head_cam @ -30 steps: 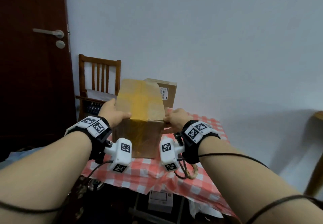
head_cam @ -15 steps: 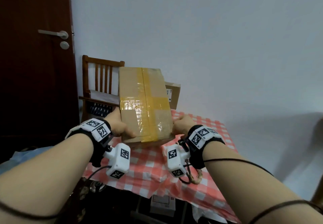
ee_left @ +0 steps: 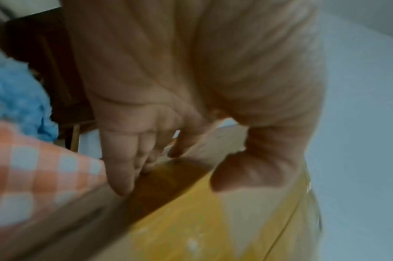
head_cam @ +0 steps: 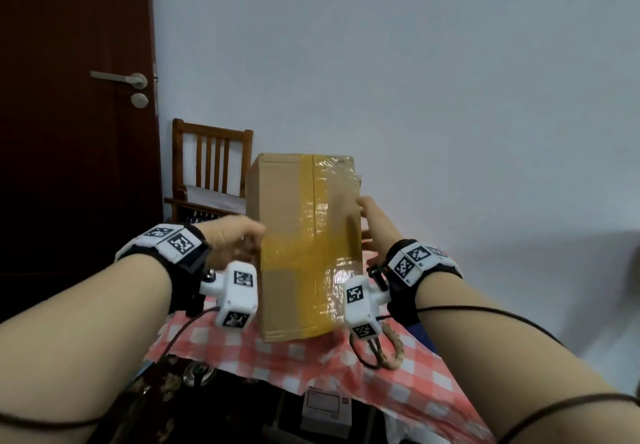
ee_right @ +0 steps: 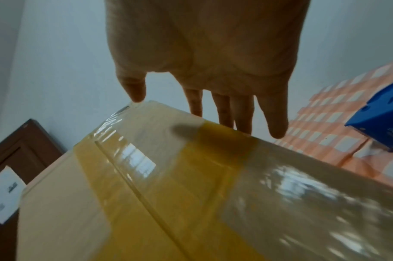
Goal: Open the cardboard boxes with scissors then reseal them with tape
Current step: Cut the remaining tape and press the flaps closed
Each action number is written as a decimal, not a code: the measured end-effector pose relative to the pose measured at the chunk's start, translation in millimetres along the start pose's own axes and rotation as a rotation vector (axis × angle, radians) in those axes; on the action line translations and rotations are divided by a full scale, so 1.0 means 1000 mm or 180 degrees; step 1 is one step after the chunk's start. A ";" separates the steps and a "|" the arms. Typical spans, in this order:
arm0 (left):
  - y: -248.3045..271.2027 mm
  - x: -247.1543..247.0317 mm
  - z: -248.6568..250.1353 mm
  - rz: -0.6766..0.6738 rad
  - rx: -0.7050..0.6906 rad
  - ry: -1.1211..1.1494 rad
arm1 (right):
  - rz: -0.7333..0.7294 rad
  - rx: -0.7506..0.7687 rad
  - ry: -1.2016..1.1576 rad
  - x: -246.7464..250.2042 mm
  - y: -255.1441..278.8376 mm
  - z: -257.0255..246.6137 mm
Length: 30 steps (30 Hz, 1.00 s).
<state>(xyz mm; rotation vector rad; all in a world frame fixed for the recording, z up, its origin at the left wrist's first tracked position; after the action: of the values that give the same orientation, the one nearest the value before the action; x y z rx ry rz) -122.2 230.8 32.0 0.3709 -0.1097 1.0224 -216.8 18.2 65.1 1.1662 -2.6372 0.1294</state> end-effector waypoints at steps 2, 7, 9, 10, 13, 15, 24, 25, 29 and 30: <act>0.010 0.000 0.016 0.0035 -0.0019 0.0670 | 0.0017 -0.0151 -0.0273 0.004 0.005 -0.003; 0.016 -0.003 0.030 -0.0215 -0.0049 0.0790 | -0.0014 -0.0200 -0.0358 0.008 0.019 -0.015; 0.023 -0.003 0.033 -0.0092 -0.0031 0.0830 | -0.0026 -0.0164 -0.0372 0.009 0.026 -0.019; 0.024 0.000 0.032 0.0060 -0.0031 0.0875 | -0.0056 -0.0147 -0.0402 0.008 0.030 -0.021; 0.022 0.009 0.035 0.0388 -0.0128 0.0961 | -0.0056 -0.0054 -0.0457 0.008 0.031 -0.027; 0.027 0.009 0.038 0.0421 -0.0144 0.0965 | -0.0071 0.0051 -0.0401 0.007 0.030 -0.032; 0.034 0.025 0.052 0.0758 -0.0799 0.1235 | 0.0050 0.0265 -0.0421 0.005 0.023 -0.037; 0.032 0.026 0.051 0.0777 -0.0856 0.1087 | -0.0032 0.0263 -0.0463 0.003 0.023 -0.035; 0.029 0.026 0.040 0.0797 -0.1035 0.0006 | -0.0232 0.0267 -0.0224 -0.008 0.020 -0.017; 0.028 0.024 0.038 0.0796 -0.1055 -0.0205 | -0.0255 0.0265 -0.0078 -0.011 0.018 -0.011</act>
<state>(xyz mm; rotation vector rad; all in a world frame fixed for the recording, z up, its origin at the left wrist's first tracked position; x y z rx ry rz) -130.9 249.7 80.8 0.0878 -0.3861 1.2158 -220.9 40.4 73.0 1.3061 -2.6243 0.2129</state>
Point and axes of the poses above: each hand's wrist, its own y-axis away from the middle knuckle, its own x-axis out of the back of the hand, z = x × y, the point moved 10 cm from there along -y, towards the middle knuckle, and after that the axes turned 9 degrees about z, right-handed, at the moved point
